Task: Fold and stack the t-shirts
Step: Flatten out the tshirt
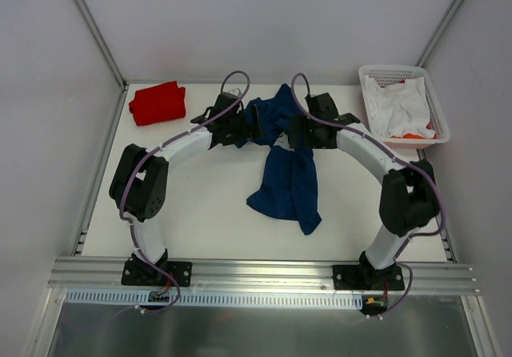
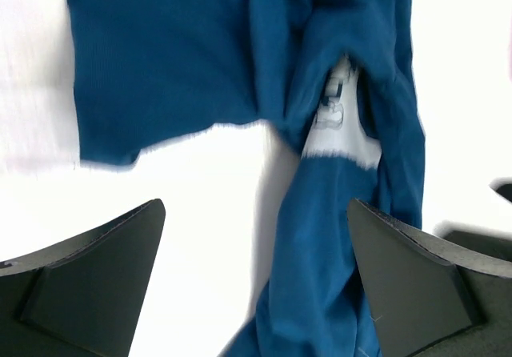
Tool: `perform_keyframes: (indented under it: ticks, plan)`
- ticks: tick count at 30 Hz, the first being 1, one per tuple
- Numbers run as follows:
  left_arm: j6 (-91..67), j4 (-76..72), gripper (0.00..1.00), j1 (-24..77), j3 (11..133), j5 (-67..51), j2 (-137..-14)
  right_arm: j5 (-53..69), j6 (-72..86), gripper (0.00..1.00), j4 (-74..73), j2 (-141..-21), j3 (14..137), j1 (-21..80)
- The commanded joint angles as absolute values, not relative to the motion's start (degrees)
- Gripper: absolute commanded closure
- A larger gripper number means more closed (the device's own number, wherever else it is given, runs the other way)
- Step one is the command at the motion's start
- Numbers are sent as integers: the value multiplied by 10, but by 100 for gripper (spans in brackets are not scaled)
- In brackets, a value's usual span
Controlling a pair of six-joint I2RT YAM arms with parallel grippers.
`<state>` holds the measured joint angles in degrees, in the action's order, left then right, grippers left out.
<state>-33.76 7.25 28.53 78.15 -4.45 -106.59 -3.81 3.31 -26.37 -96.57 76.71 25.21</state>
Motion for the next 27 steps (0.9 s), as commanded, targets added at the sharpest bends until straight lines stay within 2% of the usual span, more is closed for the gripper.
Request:
perform_keyframes:
  ticks: [1,12,19,27]
  plan:
    - [-358,69,1,310,738,-49,-1013,-20,17,1,-246,-1017,839,250]
    - [-371,68,1,409,666,-25,-950,-9,-21,1,-301,-1142,1040,231]
    - [-406,63,1,455,621,-13,-938,47,-18,1,-324,-1251,1157,216]
    - [-431,44,1,492,597,-17,-957,78,-8,0,-320,-1345,1184,208]
